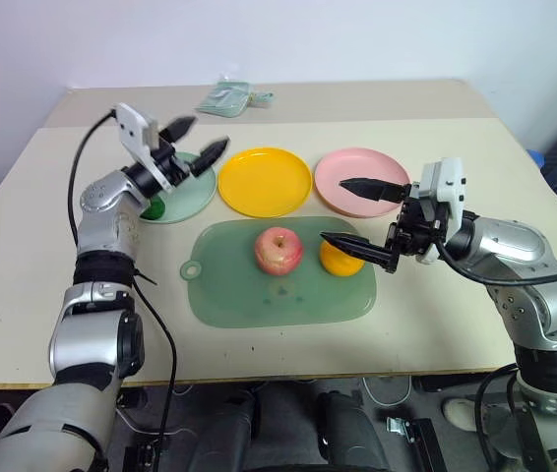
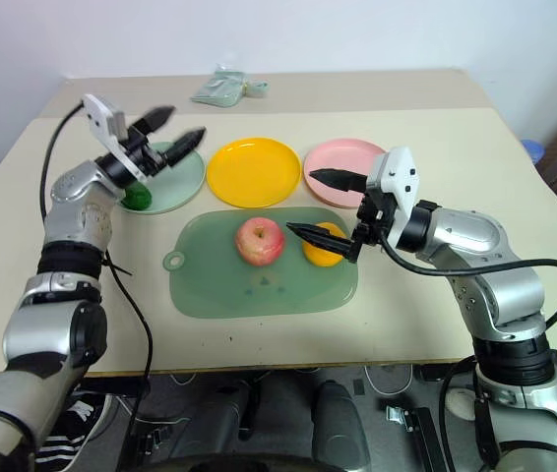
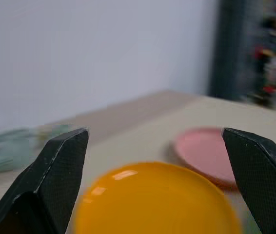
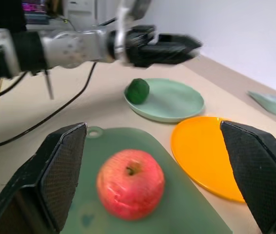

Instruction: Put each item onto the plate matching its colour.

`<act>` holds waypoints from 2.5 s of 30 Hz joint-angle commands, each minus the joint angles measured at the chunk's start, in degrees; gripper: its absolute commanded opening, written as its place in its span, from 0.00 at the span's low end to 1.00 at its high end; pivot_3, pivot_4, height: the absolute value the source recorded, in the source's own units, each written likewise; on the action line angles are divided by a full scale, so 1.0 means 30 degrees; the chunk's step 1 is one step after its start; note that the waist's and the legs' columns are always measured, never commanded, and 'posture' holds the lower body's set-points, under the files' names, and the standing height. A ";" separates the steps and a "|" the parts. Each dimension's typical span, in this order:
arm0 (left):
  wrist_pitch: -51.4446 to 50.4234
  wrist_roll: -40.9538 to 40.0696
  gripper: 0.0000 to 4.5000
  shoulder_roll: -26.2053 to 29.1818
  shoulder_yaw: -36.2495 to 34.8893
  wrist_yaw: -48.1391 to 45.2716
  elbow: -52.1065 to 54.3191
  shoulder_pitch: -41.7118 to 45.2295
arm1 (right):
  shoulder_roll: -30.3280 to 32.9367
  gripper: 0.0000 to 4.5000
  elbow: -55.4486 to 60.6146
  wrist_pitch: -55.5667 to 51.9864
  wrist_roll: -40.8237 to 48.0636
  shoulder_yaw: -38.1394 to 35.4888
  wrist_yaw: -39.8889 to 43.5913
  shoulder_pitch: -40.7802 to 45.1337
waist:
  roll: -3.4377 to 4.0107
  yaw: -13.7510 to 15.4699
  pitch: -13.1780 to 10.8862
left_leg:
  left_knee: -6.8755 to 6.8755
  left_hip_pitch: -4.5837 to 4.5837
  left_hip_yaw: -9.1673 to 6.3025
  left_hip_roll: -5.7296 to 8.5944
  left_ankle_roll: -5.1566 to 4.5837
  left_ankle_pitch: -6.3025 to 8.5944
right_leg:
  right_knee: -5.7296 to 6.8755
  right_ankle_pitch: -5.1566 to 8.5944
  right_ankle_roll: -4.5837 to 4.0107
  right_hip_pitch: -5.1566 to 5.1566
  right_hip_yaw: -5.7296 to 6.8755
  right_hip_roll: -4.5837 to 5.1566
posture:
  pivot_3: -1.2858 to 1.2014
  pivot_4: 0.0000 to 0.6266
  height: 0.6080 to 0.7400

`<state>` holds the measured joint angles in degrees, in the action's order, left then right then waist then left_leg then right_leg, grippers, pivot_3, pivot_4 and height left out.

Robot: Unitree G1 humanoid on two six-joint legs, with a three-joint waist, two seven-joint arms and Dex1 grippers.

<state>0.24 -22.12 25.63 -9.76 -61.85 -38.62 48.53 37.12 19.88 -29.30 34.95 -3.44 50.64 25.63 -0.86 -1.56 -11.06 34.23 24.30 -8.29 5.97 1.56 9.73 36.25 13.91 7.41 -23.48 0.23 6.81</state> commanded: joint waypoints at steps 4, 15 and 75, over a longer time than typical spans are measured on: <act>-0.4762 -0.2815 0.99 0.1746 0.0362 -0.4673 0.4931 -0.2097 | 0.0107 1.00 0.0226 -0.0367 -0.0038 -0.0260 -0.0527 0.0357 | 0.0001 0.0131 -0.0001 | 0.0000 0.0007 -0.0009 -0.0004 -0.0001 0.0001 | -0.0003 -0.0001 -0.0004 -0.0009 -0.0010 -0.0002 | 0.52 0.24 1.00; -0.6796 -0.3132 0.99 0.2960 0.1133 -0.6871 0.6863 -0.3368 | -0.0383 1.00 0.0327 0.0065 -0.0949 0.0481 -0.0857 0.0782 | 0.0002 0.0251 -0.0001 | 0.0000 0.0006 -0.0024 -0.0015 -0.0003 0.0003 | -0.0013 0.0000 -0.0008 -0.0020 -0.0029 0.0002 | 0.52 0.24 1.00; -0.5870 -0.2808 1.00 0.3465 0.1749 -0.7006 0.9251 -0.5716 | -0.4575 0.65 -0.6024 -0.1673 -0.6840 0.6059 0.0391 0.5486 | 0.0010 0.0146 -0.0001 | -0.0021 0.0005 0.0016 -0.0055 -0.0003 0.0006 | -0.0008 -0.0017 -0.0032 -0.0069 -0.0061 -0.0028 | 0.52 0.24 1.00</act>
<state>-17.23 -29.38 35.91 -3.71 -83.22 -12.65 30.38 23.91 -0.24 -33.85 12.37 17.40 51.84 39.80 -0.83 -1.12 -11.06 34.17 24.32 -8.24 5.80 1.55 9.75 36.22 13.86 7.31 -23.69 0.04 6.73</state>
